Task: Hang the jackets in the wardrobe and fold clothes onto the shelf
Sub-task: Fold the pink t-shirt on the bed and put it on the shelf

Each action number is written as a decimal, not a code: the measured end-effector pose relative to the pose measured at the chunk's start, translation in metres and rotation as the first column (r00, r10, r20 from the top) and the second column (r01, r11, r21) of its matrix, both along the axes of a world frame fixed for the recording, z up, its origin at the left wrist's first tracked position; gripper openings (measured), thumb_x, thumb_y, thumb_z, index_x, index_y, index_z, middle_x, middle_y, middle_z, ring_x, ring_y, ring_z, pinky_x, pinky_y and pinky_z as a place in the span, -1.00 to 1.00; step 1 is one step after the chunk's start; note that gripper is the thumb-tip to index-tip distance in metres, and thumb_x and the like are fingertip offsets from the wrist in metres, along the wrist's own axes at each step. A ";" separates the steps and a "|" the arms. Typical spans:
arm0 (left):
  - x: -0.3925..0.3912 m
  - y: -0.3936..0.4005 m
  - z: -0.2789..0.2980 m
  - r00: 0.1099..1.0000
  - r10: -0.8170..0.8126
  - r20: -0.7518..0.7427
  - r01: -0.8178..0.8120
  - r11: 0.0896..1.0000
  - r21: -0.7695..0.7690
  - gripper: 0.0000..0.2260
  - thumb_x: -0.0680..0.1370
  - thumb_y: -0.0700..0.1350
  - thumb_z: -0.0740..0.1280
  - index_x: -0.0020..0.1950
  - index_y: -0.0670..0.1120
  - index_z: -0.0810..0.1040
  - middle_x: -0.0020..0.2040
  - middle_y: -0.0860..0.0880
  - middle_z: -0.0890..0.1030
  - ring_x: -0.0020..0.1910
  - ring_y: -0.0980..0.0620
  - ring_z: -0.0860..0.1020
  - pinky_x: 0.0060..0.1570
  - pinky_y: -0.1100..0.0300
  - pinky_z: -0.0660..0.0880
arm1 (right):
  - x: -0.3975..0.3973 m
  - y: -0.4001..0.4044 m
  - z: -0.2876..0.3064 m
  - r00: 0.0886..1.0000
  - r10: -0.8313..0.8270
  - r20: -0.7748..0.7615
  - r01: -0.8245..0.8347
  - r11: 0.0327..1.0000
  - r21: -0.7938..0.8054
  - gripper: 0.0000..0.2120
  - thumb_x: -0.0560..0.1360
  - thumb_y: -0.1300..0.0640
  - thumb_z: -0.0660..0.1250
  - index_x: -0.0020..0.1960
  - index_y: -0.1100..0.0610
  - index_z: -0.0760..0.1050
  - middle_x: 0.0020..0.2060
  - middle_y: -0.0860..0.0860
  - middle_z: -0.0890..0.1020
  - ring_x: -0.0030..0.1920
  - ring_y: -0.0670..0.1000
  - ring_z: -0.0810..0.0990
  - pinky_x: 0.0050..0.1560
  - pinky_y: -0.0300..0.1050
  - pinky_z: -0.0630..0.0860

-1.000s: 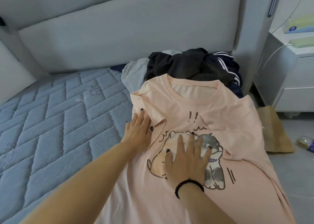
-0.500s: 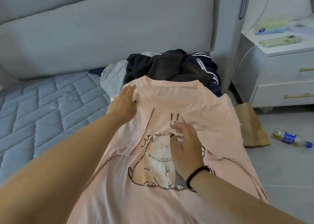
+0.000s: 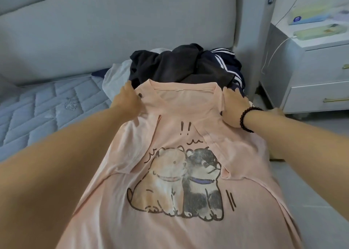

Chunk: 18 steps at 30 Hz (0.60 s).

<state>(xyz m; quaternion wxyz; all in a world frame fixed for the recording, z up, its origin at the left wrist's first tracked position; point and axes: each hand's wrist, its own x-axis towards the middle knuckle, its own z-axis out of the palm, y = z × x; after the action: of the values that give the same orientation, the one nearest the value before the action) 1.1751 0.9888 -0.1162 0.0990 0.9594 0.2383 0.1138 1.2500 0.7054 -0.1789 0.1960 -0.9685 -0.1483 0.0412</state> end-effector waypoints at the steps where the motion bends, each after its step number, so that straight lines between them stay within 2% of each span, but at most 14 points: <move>1: -0.006 0.001 0.000 0.999 0.022 0.050 -0.020 0.999 -0.026 -0.62 0.62 -0.09 0.10 0.42 -0.14 0.20 0.31 -0.17 0.42 0.10 -0.28 0.50 -0.07 -0.06 0.40 | 0.004 0.002 0.001 0.997 -0.022 -0.079 0.022 1.000 0.006 -0.39 0.46 0.21 0.30 0.41 0.23 0.10 0.33 0.16 0.35 0.41 0.23 0.22 0.38 0.18 0.22; 2: -0.013 0.002 -0.002 0.996 0.024 0.084 -0.021 0.999 -0.028 -0.66 0.62 -0.09 0.09 0.39 -0.15 0.24 0.29 -0.16 0.44 0.06 -0.25 0.52 -0.07 -0.08 0.44 | 0.006 0.003 0.004 0.987 -0.056 -0.150 0.057 0.998 0.004 -0.25 0.46 0.17 0.33 0.49 0.20 -0.03 0.36 0.18 0.33 0.41 0.23 0.23 0.38 0.17 0.21; 3: -0.020 0.004 -0.003 0.995 0.002 0.102 -0.004 1.000 0.011 -0.70 0.63 -0.08 0.09 0.33 -0.15 0.30 0.25 -0.15 0.44 0.00 -0.21 0.52 -0.09 -0.08 0.45 | 0.008 0.003 0.009 0.981 -0.083 -0.177 0.081 0.997 -0.015 -0.21 0.46 0.14 0.34 0.52 0.17 -0.06 0.37 0.18 0.33 0.40 0.24 0.24 0.36 0.15 0.20; 4: -0.028 0.006 -0.005 0.994 -0.030 0.102 0.022 0.996 0.081 -0.75 0.64 -0.06 0.08 0.24 -0.15 0.37 0.19 -0.14 0.45 -0.07 -0.17 0.51 -0.16 -0.06 0.44 | 0.008 0.003 0.015 0.986 -0.089 -0.141 0.082 0.995 -0.053 -0.28 0.44 0.13 0.35 0.48 0.15 0.05 0.33 0.17 0.38 0.37 0.22 0.27 0.32 0.13 0.21; 6: -0.042 0.010 -0.008 0.991 -0.097 0.097 0.073 0.971 0.229 -0.75 0.65 -0.01 0.06 -0.01 -0.14 0.41 0.02 -0.12 0.44 -0.21 -0.10 0.44 -0.30 0.03 0.33 | 0.000 0.000 0.025 0.990 -0.033 0.138 0.051 0.990 -0.133 -0.69 0.43 0.14 0.33 0.14 0.12 0.35 0.12 0.13 0.53 0.21 0.19 0.39 0.13 0.05 0.24; 7: -0.050 0.012 -0.009 0.986 -0.125 0.107 0.092 0.958 0.273 -0.74 0.66 0.00 0.06 -0.09 -0.13 0.38 -0.06 -0.09 0.42 -0.23 -0.09 0.42 -0.34 0.06 0.28 | -0.009 -0.003 0.029 0.953 0.018 0.302 0.026 0.990 -0.141 -0.86 0.45 0.14 0.30 -0.05 0.09 0.36 0.00 0.11 0.58 0.11 0.18 0.44 0.03 0.01 0.21; 8: -0.058 0.014 -0.009 0.980 -0.155 0.127 0.112 0.949 0.295 -0.74 0.65 -0.01 0.07 -0.13 -0.13 0.35 -0.11 -0.08 0.40 -0.22 -0.08 0.40 -0.37 0.08 0.25 | -0.018 -0.007 0.031 0.899 0.075 0.431 -0.020 0.991 -0.131 -0.90 0.46 0.15 0.27 -0.16 0.08 0.33 -0.12 0.09 0.58 0.02 0.18 0.46 -0.02 -0.02 0.18; 10: -0.077 0.019 -0.006 0.967 -0.211 0.145 0.150 0.927 0.345 -0.81 0.64 -0.07 0.09 -0.12 -0.12 0.34 -0.13 -0.07 0.41 -0.19 -0.08 0.37 -0.37 0.07 0.23 | -0.039 -0.022 0.033 0.831 0.170 0.530 -0.131 0.985 -0.111 -0.86 0.48 0.17 0.25 -0.23 0.07 0.34 -0.28 0.06 0.53 -0.11 0.17 0.47 0.01 -0.03 0.20; 12: -0.102 0.022 -0.002 0.961 -0.260 0.091 0.202 0.891 0.407 -0.85 0.64 -0.10 0.11 -0.07 -0.13 0.37 -0.12 -0.09 0.47 -0.22 -0.14 0.42 -0.40 0.07 0.24 | -0.063 -0.036 0.036 0.764 0.299 0.572 -0.285 0.951 -0.117 -0.83 0.49 0.19 0.30 -0.25 0.13 0.38 -0.39 0.07 0.47 -0.23 0.19 0.47 0.01 0.01 0.30; 14: -0.132 0.023 0.002 0.951 -0.310 0.002 0.276 0.849 0.450 -0.84 0.64 -0.08 0.14 -0.04 -0.14 0.39 -0.12 -0.11 0.53 -0.30 -0.20 0.49 -0.44 0.11 0.22 | -0.094 -0.048 0.045 0.656 0.389 0.647 -0.397 0.907 -0.143 -0.76 0.49 0.17 0.29 -0.32 0.23 0.41 -0.49 0.14 0.44 -0.41 0.19 0.45 -0.27 -0.01 0.38; 15: -0.147 0.024 0.005 0.943 -0.329 -0.043 0.311 0.831 0.461 -0.83 0.64 -0.06 0.15 -0.02 -0.15 0.41 -0.12 -0.11 0.56 -0.33 -0.21 0.51 -0.46 0.13 0.22 | -0.111 -0.053 0.051 0.609 0.420 0.673 -0.409 0.893 -0.187 -0.71 0.48 0.10 0.24 -0.36 0.23 0.41 -0.53 0.13 0.43 -0.48 0.15 0.44 -0.41 -0.14 0.28; 16: -0.163 0.026 0.008 0.935 -0.340 -0.099 0.345 0.813 0.469 -0.82 0.64 -0.05 0.15 0.00 -0.15 0.43 -0.11 -0.10 0.58 -0.34 -0.21 0.54 -0.46 0.13 0.24 | -0.129 -0.056 0.058 0.573 0.458 0.680 -0.403 0.879 -0.253 -0.67 0.44 0.02 0.21 -0.39 0.21 0.41 -0.55 0.10 0.42 -0.52 0.11 0.43 -0.46 -0.27 0.11; 17: -0.178 0.028 0.010 0.923 -0.348 -0.162 0.382 0.793 0.475 -0.82 0.63 -0.04 0.15 0.03 -0.14 0.45 -0.09 -0.08 0.59 -0.32 -0.21 0.56 -0.45 0.11 0.27 | -0.146 -0.058 0.062 0.527 0.508 0.681 -0.398 0.856 -0.330 -0.69 0.39 0.00 0.26 -0.42 0.17 0.42 -0.56 0.06 0.41 -0.53 0.08 0.43 -0.45 -0.33 0.01; 18: -0.194 0.030 0.012 0.902 -0.372 -0.219 0.431 0.770 0.469 -0.83 0.63 -0.04 0.17 0.05 -0.13 0.46 -0.07 -0.07 0.59 -0.31 -0.20 0.57 -0.45 0.09 0.31 | -0.162 -0.060 0.064 0.481 0.587 0.651 -0.431 0.805 -0.407 -0.75 0.32 0.05 0.39 -0.43 0.15 0.43 -0.55 0.05 0.42 -0.52 0.07 0.44 -0.47 -0.35 0.06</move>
<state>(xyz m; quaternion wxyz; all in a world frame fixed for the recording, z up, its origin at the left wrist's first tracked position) 0.9809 1.0188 -0.1038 -0.1484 0.9844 -0.0056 0.0939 1.0885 0.6454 -0.1154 0.0031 -0.8197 -0.4922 -0.2928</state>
